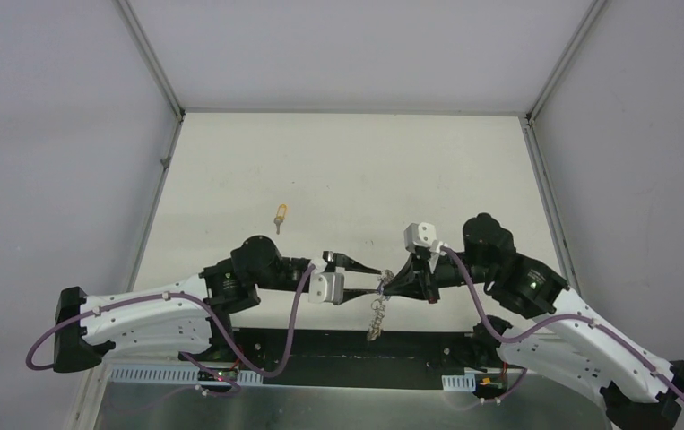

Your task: Put the keys on the keyring

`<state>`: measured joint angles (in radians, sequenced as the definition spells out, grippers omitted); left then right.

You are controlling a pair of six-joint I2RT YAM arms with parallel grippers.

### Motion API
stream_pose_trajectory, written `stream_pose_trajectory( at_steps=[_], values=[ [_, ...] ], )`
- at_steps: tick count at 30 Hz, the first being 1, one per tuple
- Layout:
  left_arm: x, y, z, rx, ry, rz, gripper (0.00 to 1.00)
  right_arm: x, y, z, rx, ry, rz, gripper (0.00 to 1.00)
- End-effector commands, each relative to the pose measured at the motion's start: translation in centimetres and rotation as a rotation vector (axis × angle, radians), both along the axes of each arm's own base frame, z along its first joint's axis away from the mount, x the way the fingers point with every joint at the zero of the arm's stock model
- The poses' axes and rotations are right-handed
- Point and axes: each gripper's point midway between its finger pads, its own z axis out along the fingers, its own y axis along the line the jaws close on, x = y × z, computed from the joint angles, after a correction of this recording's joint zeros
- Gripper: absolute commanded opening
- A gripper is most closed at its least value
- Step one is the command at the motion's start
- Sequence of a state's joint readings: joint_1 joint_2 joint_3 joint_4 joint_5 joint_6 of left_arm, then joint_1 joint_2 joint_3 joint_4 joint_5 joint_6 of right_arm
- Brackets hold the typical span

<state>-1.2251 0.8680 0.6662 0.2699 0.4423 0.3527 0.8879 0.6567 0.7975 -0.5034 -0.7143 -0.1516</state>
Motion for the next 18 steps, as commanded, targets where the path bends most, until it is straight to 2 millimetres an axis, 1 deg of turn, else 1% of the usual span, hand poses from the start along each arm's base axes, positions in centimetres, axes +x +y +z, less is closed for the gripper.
stream_pose_trajectory(
  at_steps=[1, 3, 4, 5, 9, 12, 16, 18],
  values=[
    [0.0, 0.5, -0.2, 0.098, -0.04, 0.006, 0.37, -0.2, 0.1, 2.4, -0.003, -0.012, 0.023, 0.0],
    [-0.1, 0.6, -0.5, 0.153, -0.043, -0.01, 0.38, 0.1, 0.1, 2.0, -0.052, 0.025, 0.013, 0.0],
    [-0.2, 0.6, -1.2, 0.19, -0.034, -0.017, 0.38, 0.2, 0.1, 1.9, -0.072, 0.041, 0.007, 0.0],
    [-0.2, 0.5, -1.4, 0.214, -0.028, -0.021, 0.39, 0.1, 0.0, 1.6, -0.1, 0.065, 0.005, 0.0],
    [-0.5, 0.1, -2.7, 0.276, 0.01, -0.044, 0.38, 0.2, 0.1, 0.8, -0.161, 0.119, 0.002, 0.0],
    [-0.5, -0.4, -3.5, 0.308, 0.049, -0.046, 0.35, 0.2, 0.1, 0.2, -0.199, 0.157, -0.005, 0.0],
    [-0.6, -0.9, -4.8, 0.357, 0.084, -0.057, 0.34, 0.2, 0.2, -0.2, -0.219, 0.189, -0.008, 0.0],
    [-0.7, -1.1, -5.1, 0.369, 0.096, -0.07, 0.32, 0.2, 0.3, -0.3, -0.221, 0.196, -0.007, 0.0]
  ],
)
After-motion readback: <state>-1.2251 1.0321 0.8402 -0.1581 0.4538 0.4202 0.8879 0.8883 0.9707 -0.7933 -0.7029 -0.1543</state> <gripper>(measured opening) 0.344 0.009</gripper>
